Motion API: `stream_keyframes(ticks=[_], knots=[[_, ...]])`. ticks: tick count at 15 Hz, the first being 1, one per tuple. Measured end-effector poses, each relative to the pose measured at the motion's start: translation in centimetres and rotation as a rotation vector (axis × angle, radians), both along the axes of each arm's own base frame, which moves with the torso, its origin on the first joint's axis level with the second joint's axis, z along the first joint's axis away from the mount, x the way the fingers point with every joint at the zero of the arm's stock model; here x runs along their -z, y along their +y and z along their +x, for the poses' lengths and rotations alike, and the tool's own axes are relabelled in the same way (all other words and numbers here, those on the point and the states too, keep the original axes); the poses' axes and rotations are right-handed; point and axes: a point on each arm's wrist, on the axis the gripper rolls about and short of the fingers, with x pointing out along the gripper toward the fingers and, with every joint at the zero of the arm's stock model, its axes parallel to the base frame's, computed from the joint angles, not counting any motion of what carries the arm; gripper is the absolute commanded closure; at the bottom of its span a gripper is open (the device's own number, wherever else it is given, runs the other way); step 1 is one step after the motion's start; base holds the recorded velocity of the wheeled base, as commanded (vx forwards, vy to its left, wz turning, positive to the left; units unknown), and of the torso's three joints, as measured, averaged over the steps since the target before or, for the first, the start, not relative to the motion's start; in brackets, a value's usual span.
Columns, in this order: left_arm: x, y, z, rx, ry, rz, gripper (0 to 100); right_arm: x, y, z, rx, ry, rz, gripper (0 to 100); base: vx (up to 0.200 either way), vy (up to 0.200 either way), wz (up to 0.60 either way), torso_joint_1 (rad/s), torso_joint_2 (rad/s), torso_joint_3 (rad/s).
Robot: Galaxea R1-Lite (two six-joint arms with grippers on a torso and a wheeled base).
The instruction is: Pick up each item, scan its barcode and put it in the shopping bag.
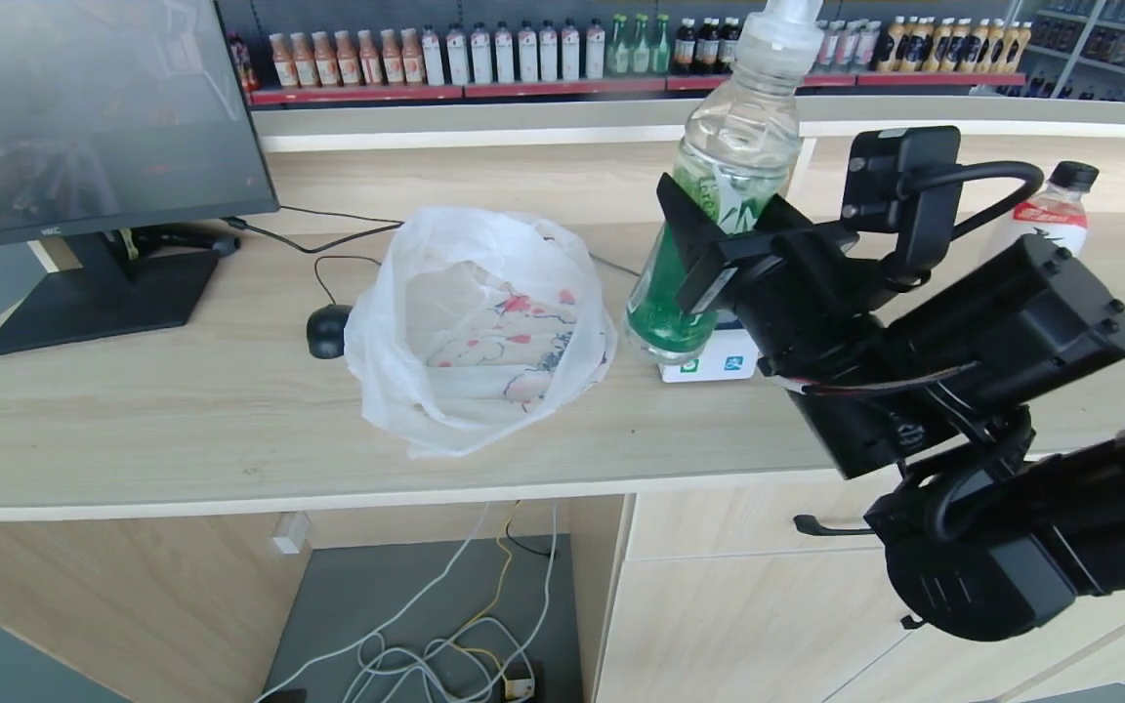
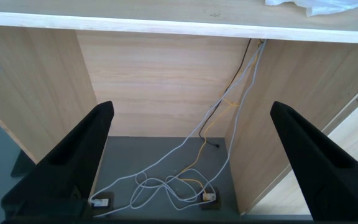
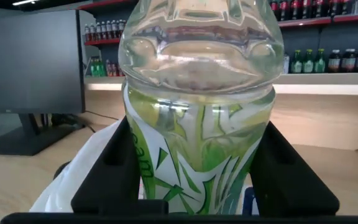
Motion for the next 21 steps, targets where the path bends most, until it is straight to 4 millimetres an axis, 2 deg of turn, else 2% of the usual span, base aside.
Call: stream_keyframes(ticks=[2,5,17,21], knots=[[0.0,0.0,0.0,0.0,0.0,0.0,0,-0.5,-1.1,1.1,0.038,-0.011,0.025,100,0.0,0.2,0.0,0.0,0.0,0.002],[0.0,0.0,0.0,-0.001,0.0,-0.003,0,-0.7,-2.0,1.7,0.065,-0.019,0.032,100,0.0,0.2,0.0,0.004,0.0,0.004],[0.0,0.0,0.0,-0.001,0.0,-0.005,0,-1.1,-2.6,1.7,0.071,-0.023,0.051,100,0.0,0.2,0.0,0.002,0.0,0.002],[0.0,0.0,0.0,-0.001,0.0,-0.003,0,-0.4,-2.5,1.3,0.066,0.002,0.029,100,0.0,0.0,0.0,0.0,0.0,0.0]])
